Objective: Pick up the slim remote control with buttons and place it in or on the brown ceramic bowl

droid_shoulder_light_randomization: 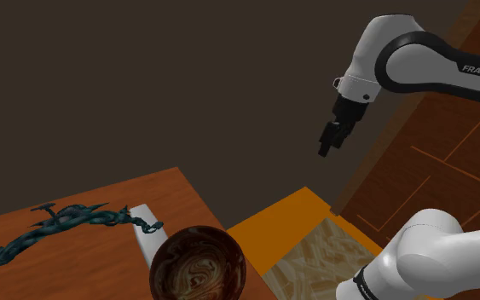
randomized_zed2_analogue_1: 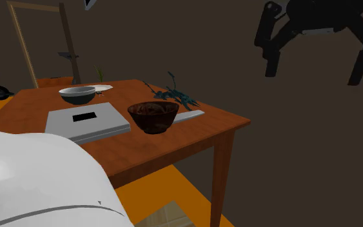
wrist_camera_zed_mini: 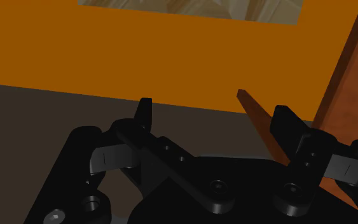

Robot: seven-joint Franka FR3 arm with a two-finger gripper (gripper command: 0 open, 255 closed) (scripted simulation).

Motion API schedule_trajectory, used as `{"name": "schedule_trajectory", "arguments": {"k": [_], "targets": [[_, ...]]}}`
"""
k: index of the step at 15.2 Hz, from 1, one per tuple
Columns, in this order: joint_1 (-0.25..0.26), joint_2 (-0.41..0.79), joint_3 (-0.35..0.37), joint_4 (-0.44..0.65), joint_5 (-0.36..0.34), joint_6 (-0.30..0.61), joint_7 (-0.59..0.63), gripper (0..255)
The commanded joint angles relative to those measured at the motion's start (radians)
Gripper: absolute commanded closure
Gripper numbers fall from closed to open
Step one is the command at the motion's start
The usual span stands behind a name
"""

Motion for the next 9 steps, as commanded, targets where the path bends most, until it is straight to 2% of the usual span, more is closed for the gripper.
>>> {"name": "schedule_trajectory", "arguments": {"k": [1,9], "targets": [[0.000,0.000,0.000,0.000,0.000,0.000,0.000,0],[0.061,0.105,0.156,-0.032,0.105,0.150,0.178,0]]}}
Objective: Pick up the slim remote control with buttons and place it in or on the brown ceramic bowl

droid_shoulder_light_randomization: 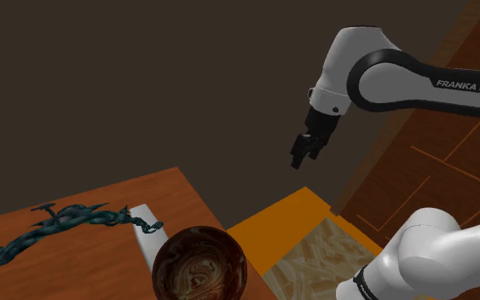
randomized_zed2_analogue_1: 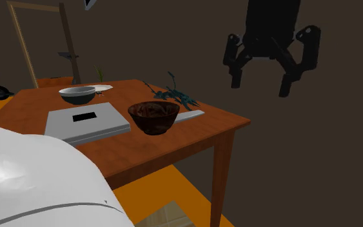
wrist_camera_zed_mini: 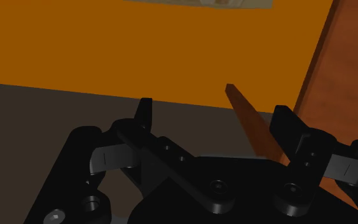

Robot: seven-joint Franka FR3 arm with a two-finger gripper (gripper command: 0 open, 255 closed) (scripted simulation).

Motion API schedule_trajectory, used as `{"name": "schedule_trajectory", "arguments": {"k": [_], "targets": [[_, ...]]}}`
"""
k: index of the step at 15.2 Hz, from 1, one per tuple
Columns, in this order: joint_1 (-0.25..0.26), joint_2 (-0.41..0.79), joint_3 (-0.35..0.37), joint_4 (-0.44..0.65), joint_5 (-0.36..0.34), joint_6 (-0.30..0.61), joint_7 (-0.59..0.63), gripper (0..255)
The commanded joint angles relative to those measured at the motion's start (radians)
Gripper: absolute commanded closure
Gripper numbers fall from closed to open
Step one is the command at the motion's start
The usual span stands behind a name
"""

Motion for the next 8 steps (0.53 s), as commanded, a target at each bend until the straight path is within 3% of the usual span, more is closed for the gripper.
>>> {"name": "schedule_trajectory", "arguments": {"k": [1,8], "targets": [[0.017,0.033,0.045,-0.003,0.027,0.043,0.052,0],[0.053,0.200,0.180,0.045,0.073,0.180,0.207,0]]}}
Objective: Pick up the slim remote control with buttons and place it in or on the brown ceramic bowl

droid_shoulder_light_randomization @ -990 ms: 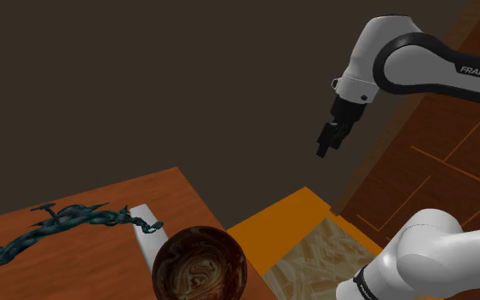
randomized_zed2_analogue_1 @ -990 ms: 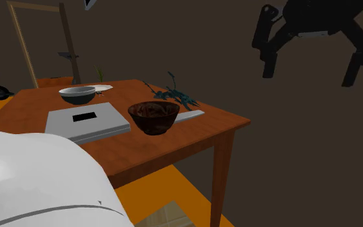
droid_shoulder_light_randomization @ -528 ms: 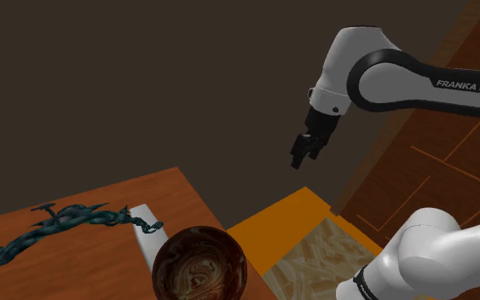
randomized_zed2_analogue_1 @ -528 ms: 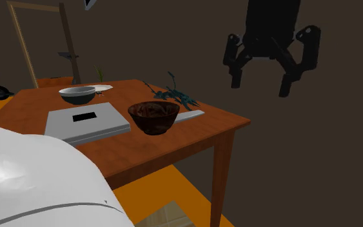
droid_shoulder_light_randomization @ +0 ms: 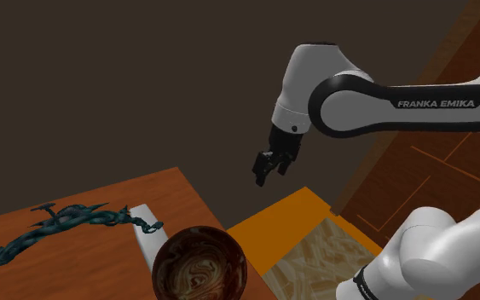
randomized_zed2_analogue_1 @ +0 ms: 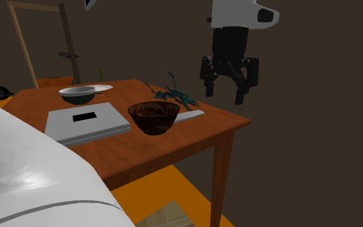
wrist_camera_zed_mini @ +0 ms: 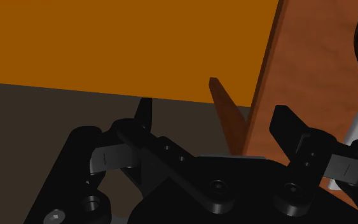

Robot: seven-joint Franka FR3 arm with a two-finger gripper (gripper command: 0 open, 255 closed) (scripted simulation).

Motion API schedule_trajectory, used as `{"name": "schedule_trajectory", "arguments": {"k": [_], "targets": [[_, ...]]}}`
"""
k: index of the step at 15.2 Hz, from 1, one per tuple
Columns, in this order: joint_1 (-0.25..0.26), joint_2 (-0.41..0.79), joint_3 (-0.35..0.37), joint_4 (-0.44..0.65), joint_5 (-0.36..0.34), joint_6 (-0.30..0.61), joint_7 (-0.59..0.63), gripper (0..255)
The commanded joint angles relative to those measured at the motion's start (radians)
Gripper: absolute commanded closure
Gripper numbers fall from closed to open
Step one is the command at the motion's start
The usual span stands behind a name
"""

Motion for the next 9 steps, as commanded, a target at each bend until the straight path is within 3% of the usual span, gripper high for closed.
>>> {"name": "schedule_trajectory", "arguments": {"k": [1,9], "targets": [[0.008,0.048,0.037,0.022,0.006,0.033,0.046,0],[0.026,0.307,0.178,0.162,-0.047,0.163,0.249,0]]}}
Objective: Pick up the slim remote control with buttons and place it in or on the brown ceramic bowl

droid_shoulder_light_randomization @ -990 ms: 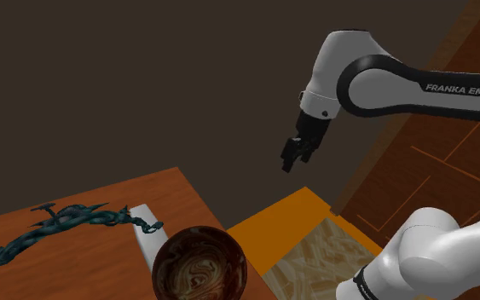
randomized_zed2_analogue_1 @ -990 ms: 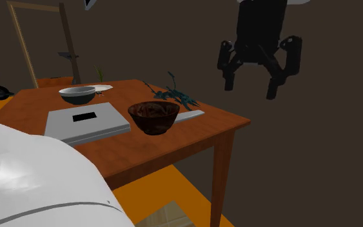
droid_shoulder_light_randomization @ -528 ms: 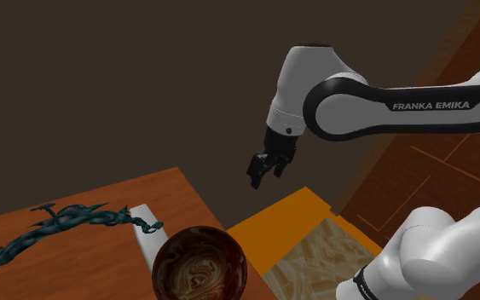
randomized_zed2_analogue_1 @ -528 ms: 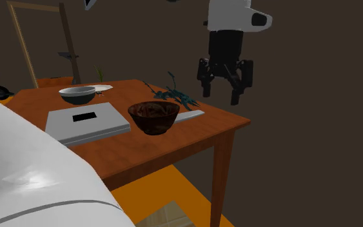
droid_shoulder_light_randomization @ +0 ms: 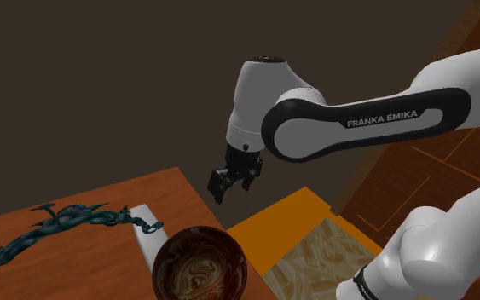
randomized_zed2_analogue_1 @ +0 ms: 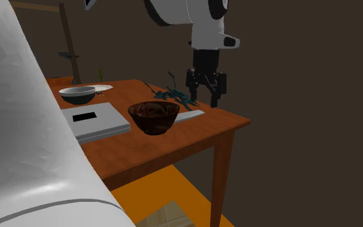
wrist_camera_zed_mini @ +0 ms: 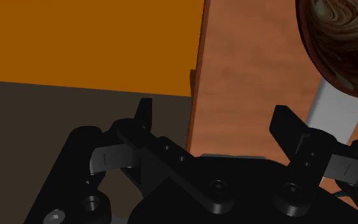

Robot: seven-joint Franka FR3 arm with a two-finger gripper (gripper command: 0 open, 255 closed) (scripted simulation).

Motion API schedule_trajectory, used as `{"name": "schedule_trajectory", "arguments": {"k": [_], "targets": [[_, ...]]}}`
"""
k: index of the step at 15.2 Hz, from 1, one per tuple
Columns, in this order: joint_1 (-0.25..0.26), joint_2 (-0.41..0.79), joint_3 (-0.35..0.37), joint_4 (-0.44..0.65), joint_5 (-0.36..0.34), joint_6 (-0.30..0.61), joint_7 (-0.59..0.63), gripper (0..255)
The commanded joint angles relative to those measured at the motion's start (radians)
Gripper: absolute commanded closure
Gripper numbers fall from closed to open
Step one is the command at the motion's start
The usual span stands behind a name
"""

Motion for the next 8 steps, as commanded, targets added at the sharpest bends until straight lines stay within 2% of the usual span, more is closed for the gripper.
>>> {"name": "schedule_trajectory", "arguments": {"k": [1,8], "targets": [[0.007,0.072,0.035,0.040,-0.027,0.033,0.062,0],[0.062,0.349,0.101,0.240,-0.185,0.083,0.272,0]]}}
